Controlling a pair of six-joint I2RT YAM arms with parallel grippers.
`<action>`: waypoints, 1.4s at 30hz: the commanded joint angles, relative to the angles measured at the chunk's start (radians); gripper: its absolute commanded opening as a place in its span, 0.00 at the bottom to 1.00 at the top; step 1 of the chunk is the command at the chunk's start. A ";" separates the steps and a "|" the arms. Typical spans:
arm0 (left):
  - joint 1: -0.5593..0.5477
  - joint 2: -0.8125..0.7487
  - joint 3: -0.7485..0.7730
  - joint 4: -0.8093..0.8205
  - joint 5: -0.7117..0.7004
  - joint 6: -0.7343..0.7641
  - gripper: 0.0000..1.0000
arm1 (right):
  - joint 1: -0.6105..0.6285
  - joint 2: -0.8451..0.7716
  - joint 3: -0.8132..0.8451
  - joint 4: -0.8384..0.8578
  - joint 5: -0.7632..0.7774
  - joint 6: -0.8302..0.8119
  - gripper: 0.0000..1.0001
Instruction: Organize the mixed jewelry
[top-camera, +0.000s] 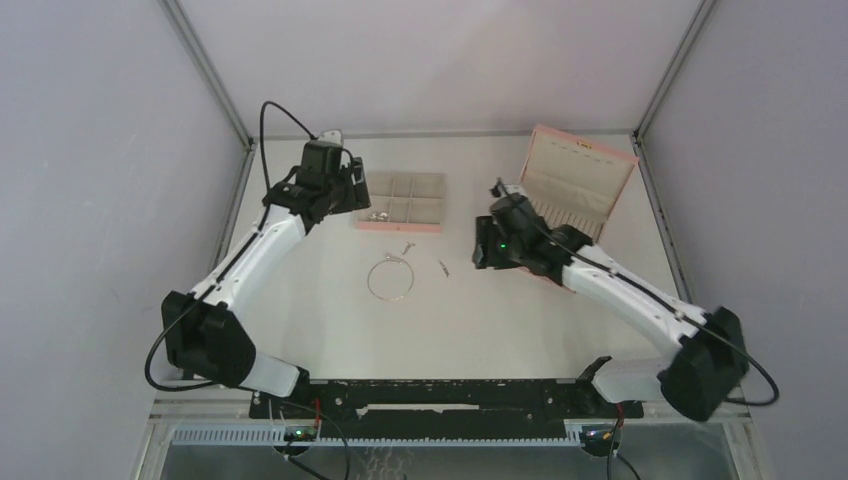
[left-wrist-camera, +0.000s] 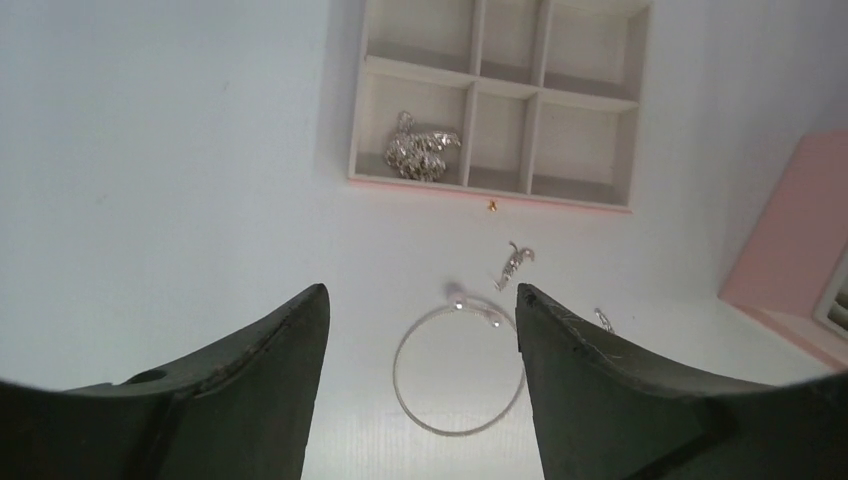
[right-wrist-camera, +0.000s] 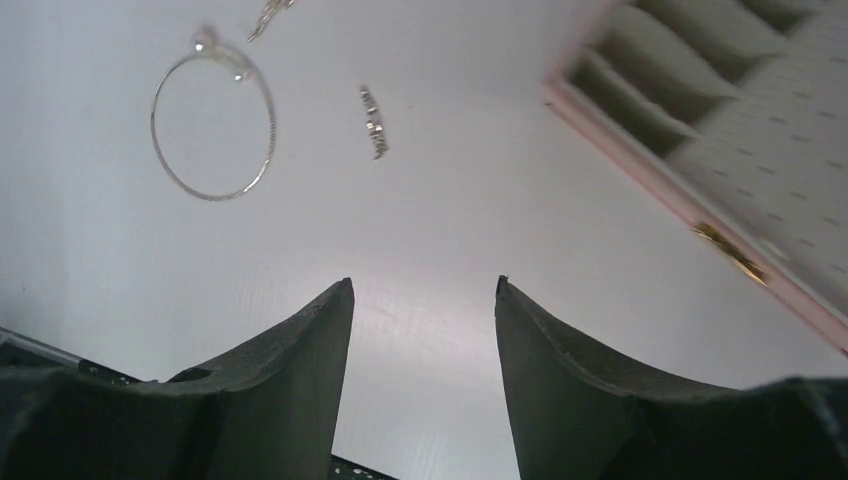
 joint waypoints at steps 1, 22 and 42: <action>-0.006 -0.054 -0.094 0.052 0.091 0.006 0.73 | 0.089 0.177 0.120 0.107 0.002 0.014 0.62; -0.403 0.418 0.184 -0.066 0.009 -0.255 0.54 | -0.187 0.101 0.125 0.002 0.023 0.015 0.58; -0.421 0.648 0.317 -0.173 -0.040 -0.451 0.36 | -0.313 -0.098 0.004 -0.041 -0.005 -0.004 0.59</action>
